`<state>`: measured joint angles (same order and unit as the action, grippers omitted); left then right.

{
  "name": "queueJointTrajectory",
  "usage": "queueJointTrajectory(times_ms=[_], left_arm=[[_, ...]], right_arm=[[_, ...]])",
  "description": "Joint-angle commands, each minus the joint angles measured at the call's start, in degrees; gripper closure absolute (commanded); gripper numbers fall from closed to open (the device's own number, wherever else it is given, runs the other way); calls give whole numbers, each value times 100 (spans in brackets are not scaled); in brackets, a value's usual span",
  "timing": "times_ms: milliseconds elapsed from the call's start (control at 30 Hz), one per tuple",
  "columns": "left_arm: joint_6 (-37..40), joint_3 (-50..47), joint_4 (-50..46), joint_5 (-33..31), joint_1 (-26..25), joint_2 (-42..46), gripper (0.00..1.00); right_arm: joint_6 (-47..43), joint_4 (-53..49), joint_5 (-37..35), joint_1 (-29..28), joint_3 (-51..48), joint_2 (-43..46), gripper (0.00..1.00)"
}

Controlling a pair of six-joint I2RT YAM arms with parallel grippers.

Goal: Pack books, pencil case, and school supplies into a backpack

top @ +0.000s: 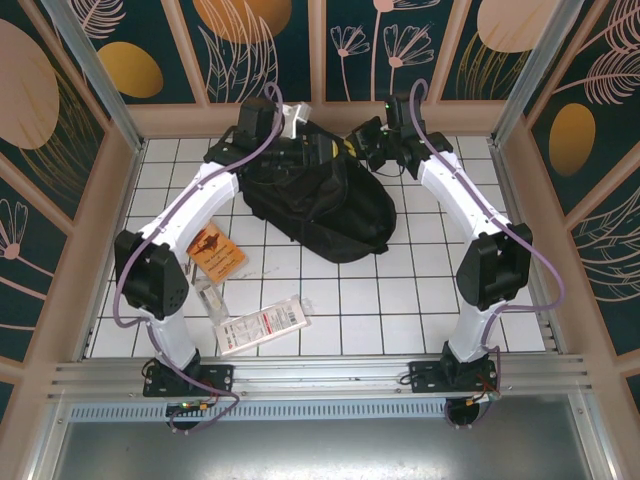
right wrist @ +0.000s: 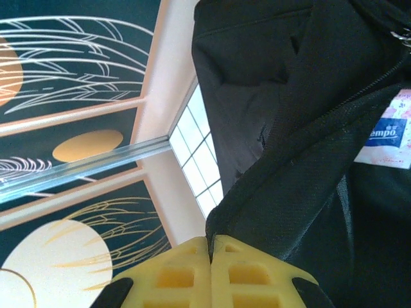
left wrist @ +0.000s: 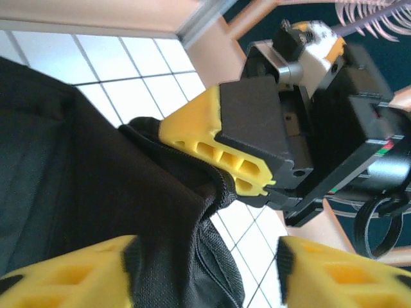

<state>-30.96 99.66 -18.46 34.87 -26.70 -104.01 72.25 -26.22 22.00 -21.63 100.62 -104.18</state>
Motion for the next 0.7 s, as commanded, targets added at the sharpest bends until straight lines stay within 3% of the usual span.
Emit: queueJointTrajectory(times_ms=[0,133,367,667], left_arm=[[409,282,-679,-1238,-276,390,33],[522,214,-1024,-2461,-761,469,24],[627,242,-1398,-3729,-1354,176,20],[564,1422,-2205,-5425,-2018,-869,18]], right_arm=[[359,-63,-276,18,16,307,100],[521,-554,-412,7,368,235,100],[631,-553,-381,-2,400,314,100],[672,-520,-361,-13,387,393,100]])
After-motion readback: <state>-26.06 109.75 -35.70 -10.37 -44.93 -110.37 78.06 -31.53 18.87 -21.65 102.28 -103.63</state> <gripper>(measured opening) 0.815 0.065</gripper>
